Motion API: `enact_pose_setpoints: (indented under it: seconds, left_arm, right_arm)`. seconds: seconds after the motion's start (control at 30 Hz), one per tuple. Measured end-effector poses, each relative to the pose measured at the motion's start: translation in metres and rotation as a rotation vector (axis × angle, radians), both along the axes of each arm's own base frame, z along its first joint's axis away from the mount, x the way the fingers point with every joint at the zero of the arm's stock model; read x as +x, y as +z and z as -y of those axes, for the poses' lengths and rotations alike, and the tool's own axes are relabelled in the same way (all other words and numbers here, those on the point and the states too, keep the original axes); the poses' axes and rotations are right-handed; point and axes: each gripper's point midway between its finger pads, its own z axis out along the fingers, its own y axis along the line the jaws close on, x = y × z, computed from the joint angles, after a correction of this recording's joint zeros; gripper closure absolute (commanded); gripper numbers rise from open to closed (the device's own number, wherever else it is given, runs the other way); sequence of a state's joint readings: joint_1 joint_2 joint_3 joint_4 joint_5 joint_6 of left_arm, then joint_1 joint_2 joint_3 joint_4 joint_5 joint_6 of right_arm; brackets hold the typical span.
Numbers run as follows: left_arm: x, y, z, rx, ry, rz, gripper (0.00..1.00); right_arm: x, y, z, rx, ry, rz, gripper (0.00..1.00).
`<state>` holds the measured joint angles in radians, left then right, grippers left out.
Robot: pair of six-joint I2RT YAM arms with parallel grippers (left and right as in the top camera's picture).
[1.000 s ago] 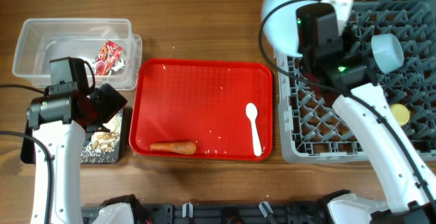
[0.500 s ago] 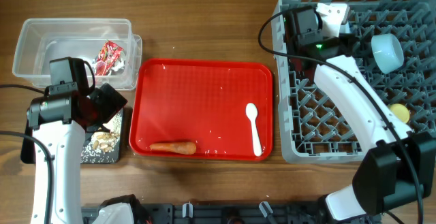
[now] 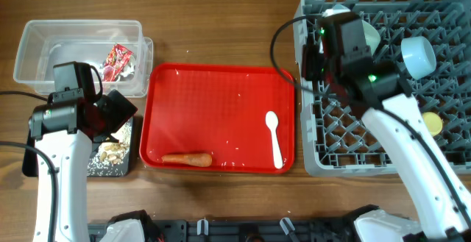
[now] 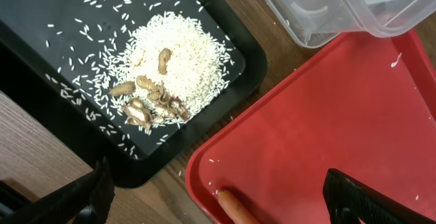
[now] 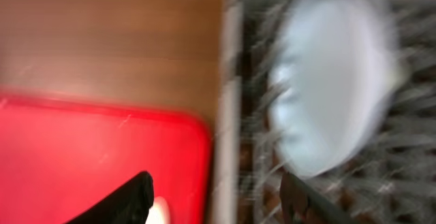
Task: Sort waste into correct bins and load items into the dishwasher rack
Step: 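Grasp the white spoon on the red tray with the right gripper, then carry the white spoon into the rack and release it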
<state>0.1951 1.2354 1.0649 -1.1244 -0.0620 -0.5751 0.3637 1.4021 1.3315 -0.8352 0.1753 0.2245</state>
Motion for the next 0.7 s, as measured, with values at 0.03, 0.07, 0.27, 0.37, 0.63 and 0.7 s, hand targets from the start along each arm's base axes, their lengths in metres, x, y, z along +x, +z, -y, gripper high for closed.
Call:
enact_pose_setpoints:
  seconds: [0.03, 0.07, 0.27, 0.37, 0.63, 0.7]
  left_arm:
    - [0.0, 0.0, 0.0, 0.0, 0.0, 0.0, 0.0]
    - [0.0, 0.0, 0.0, 0.001, 0.0, 0.001, 0.0]
    - [0.0, 0.0, 0.0, 0.0, 0.0, 0.002, 0.0]
    - [0.0, 0.0, 0.0, 0.0, 0.0, 0.002, 0.0]
    - [0.001, 0.0, 0.0, 0.0, 0.0, 0.002, 0.0]
    - [0.0, 0.0, 0.0, 0.0, 0.0, 0.002, 0.0]
  right_arm:
    - [-0.019, -0.011, -0.021, 0.032, 0.071, -0.082, 0.37]
    - [-0.03, -0.021, -0.034, 0.049, 0.108, -0.138, 0.36]
    - [-0.067, -0.109, -0.079, 0.03, 0.097, -0.49, 0.29]
    - [-0.07, -0.165, -0.081, -0.026, 0.048, -0.638, 0.26]
    - [-0.071, -0.227, -0.083, -0.076, 0.032, -0.75, 0.33]
    - [-0.071, -0.227, -0.083, -0.078, 0.039, -0.75, 0.4]
